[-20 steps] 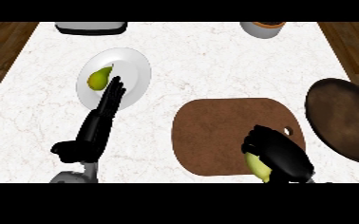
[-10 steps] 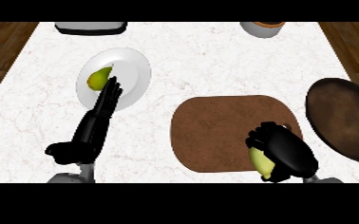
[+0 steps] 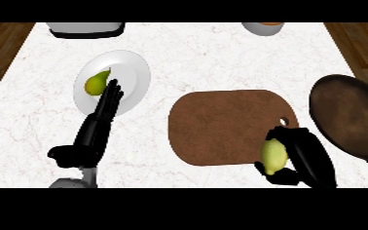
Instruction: Pick the lemon from the cutting board and place it in the pan
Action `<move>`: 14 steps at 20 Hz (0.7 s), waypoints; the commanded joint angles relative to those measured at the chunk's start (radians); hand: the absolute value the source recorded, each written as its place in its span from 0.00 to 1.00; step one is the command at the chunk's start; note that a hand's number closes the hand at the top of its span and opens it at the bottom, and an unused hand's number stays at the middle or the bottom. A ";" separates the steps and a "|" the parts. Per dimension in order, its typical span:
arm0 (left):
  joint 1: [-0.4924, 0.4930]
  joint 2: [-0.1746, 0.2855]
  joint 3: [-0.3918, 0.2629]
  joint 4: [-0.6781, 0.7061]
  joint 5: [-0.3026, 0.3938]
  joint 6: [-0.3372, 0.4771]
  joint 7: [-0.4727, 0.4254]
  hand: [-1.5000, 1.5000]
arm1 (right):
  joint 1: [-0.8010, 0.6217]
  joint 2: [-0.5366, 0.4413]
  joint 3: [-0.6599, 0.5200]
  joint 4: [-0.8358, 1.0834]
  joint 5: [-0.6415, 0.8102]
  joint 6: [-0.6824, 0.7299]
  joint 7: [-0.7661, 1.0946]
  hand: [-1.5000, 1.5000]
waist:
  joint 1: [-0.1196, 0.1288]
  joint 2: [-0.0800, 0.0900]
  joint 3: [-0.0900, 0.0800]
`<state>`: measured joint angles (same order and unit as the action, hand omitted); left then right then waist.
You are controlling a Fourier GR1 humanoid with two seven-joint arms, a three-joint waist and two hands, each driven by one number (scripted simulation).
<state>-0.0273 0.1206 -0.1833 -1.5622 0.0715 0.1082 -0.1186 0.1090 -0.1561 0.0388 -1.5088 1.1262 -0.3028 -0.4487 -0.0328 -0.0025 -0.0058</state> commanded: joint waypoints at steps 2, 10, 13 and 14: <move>0.003 0.011 0.003 -0.013 0.001 -0.005 0.012 0.50 | 0.040 0.150 -0.085 -0.054 0.073 0.031 0.404 1.00 | -0.002 -0.002 0.000; -0.012 -0.019 -0.011 0.000 -0.019 0.009 0.002 0.50 | 0.012 0.155 0.078 -0.426 0.095 0.084 0.893 1.00 | 0.021 -0.001 0.005; 0.003 -0.042 -0.042 -0.018 -0.037 0.022 0.031 0.50 | -0.058 0.140 -0.050 -0.453 0.001 0.140 0.905 1.00 | 0.027 0.001 0.006; -0.005 0.002 0.003 -0.038 0.010 -0.036 0.024 0.50 | -0.029 0.156 -0.006 -0.477 0.023 0.126 0.957 1.00 | 0.029 0.001 0.005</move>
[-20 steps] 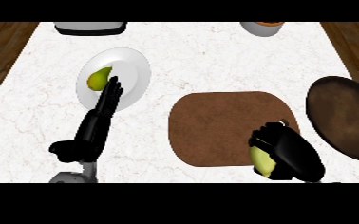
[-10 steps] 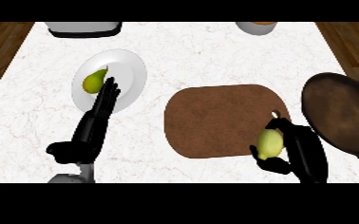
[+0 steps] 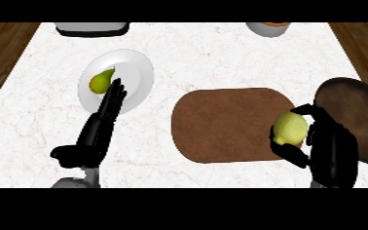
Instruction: Pick the lemon from the cutting board and place it in the pan
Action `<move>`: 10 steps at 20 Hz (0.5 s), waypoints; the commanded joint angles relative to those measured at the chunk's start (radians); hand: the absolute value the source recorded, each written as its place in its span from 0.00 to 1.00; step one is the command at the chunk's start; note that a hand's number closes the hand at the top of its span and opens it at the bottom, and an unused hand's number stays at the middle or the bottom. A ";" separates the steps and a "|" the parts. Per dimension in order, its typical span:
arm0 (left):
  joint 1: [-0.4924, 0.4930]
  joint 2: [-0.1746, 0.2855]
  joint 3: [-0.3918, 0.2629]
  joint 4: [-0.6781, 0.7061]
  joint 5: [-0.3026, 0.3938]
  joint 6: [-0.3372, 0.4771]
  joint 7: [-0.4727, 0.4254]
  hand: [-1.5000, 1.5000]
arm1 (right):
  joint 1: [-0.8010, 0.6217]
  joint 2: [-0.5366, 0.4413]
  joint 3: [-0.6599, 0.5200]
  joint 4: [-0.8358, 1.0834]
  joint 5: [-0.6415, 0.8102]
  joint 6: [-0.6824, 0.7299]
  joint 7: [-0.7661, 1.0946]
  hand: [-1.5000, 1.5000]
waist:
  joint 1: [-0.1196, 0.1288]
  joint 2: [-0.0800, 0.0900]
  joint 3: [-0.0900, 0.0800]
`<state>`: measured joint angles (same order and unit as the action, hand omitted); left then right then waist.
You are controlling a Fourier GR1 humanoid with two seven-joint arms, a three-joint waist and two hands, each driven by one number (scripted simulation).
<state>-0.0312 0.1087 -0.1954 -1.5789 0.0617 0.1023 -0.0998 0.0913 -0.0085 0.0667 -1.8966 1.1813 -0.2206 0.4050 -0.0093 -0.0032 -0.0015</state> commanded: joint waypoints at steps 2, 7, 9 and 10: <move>0.028 -0.012 -0.005 0.037 0.000 -0.028 -0.061 0.50 | -0.074 0.008 -0.067 -0.079 -0.057 0.043 0.153 1.00 | 0.008 0.003 0.001; 0.030 0.017 0.020 -0.033 0.005 -0.044 0.005 0.50 | -0.071 -0.059 -0.258 0.087 -0.186 -0.101 0.006 1.00 | 0.010 0.003 0.002; -0.007 0.002 0.020 0.008 -0.010 -0.042 -0.024 0.50 | -0.146 -0.124 -0.326 0.196 -0.211 -0.125 -0.044 1.00 | 0.011 0.004 0.002; 0.014 -0.019 -0.022 -0.121 -0.032 0.005 0.077 0.50 | -0.131 -0.124 -0.338 0.203 -0.227 -0.161 -0.072 1.00 | 0.014 0.003 0.003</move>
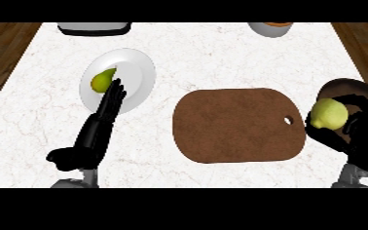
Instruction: Pick the lemon from the cutting board and place it in the pan
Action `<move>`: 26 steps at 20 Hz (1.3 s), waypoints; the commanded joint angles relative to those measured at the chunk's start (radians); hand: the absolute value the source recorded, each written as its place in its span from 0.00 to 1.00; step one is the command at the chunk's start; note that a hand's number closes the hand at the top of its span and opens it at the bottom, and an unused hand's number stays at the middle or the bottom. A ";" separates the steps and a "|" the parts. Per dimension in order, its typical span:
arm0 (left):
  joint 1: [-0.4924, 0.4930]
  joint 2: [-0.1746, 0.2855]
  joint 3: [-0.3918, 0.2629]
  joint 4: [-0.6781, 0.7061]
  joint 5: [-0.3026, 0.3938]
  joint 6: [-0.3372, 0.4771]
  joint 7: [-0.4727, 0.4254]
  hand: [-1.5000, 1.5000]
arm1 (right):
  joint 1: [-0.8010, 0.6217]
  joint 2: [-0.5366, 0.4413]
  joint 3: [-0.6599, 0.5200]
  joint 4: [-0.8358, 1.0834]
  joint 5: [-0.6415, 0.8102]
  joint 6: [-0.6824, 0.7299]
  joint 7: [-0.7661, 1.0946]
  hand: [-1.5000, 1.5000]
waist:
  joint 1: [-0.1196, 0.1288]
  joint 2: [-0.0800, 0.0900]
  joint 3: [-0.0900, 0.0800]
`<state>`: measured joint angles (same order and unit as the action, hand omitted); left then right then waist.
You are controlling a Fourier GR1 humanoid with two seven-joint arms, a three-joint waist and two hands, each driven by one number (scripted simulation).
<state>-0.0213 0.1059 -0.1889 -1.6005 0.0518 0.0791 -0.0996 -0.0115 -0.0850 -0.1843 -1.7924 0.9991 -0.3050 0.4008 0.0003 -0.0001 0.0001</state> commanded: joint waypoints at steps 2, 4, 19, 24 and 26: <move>-0.019 -0.004 0.018 0.039 -0.008 0.000 -0.015 0.50 | -0.025 -0.120 -0.163 0.144 -0.051 -0.117 -0.119 1.00 | 0.000 0.002 0.001; 0.003 -0.048 -0.033 0.038 -0.034 0.021 -0.025 0.50 | -0.096 -0.158 -0.199 0.307 -0.043 -0.200 -0.185 1.00 | 0.009 0.004 0.001; -0.029 -0.052 -0.004 0.009 -0.033 0.008 0.024 0.50 | -0.449 -0.447 -0.462 1.154 -0.437 -0.430 -0.764 1.00 | 0.021 0.008 0.003; -0.034 -0.040 -0.021 -0.011 -0.023 -0.021 0.033 0.50 | -0.433 -0.544 -0.328 1.287 -0.292 -0.039 -0.493 0.00 | 0.053 0.018 0.003; -0.010 -0.017 -0.011 -0.006 -0.009 -0.050 0.008 0.50 | -0.506 -0.499 -0.366 1.340 -0.375 0.028 -0.534 0.00 | 0.058 0.018 0.005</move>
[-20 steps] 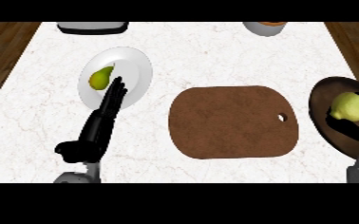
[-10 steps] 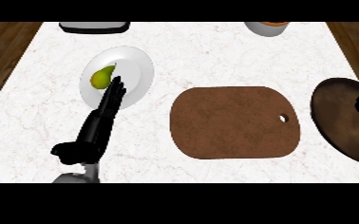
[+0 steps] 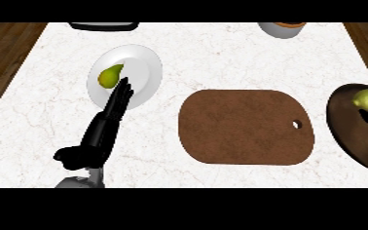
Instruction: Pick the lemon from the cutting board and place it in the pan
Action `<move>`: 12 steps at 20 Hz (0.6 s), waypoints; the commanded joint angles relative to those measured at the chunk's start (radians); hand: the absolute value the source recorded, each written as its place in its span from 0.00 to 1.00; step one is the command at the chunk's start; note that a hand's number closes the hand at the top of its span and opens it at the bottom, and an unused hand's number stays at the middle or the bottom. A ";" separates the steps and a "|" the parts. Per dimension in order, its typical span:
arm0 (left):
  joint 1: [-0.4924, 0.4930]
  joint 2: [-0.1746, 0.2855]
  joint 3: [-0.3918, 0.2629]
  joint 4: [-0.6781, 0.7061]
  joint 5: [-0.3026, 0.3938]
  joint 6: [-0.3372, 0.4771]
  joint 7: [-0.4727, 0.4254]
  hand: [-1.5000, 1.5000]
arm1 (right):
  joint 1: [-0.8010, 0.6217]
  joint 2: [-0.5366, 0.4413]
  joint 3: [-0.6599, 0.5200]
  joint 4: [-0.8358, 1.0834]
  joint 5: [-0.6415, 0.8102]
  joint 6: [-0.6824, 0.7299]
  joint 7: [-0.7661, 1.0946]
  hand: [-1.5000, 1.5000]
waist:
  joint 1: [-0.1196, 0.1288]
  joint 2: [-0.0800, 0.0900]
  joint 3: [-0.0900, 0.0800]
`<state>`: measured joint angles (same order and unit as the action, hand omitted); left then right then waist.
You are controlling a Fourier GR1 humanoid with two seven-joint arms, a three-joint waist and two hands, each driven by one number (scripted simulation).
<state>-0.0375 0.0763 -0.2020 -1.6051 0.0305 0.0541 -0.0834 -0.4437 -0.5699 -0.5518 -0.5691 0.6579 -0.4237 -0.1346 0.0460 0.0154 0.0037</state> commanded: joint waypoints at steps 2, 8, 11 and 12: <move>-0.031 -0.017 0.013 0.042 0.005 0.003 -0.007 0.50 | -0.113 -0.022 -0.006 0.171 -0.050 0.173 -0.071 0.00 | -0.004 0.001 0.001; -0.030 -0.025 0.008 0.029 -0.013 0.020 0.005 0.50 | -0.162 0.005 -0.120 0.196 -0.157 0.055 -0.266 0.00 | -0.011 -0.003 0.002; 0.025 0.002 0.026 0.025 0.001 -0.003 -0.036 0.50 | -0.098 0.009 -0.217 0.192 -0.264 0.060 -0.407 0.00 | -0.024 -0.006 0.001; 0.008 -0.005 0.027 0.050 0.001 -0.008 -0.051 0.50 | -0.140 -0.028 -0.220 0.197 -0.274 0.098 -0.395 0.00 | -0.024 -0.005 0.000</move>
<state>-0.0439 0.0730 -0.1821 -1.5802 0.0284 0.0541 -0.0976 -0.5620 -0.5847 -0.7018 -0.3756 0.4677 -0.3419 -0.4411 0.0303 0.0124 0.0055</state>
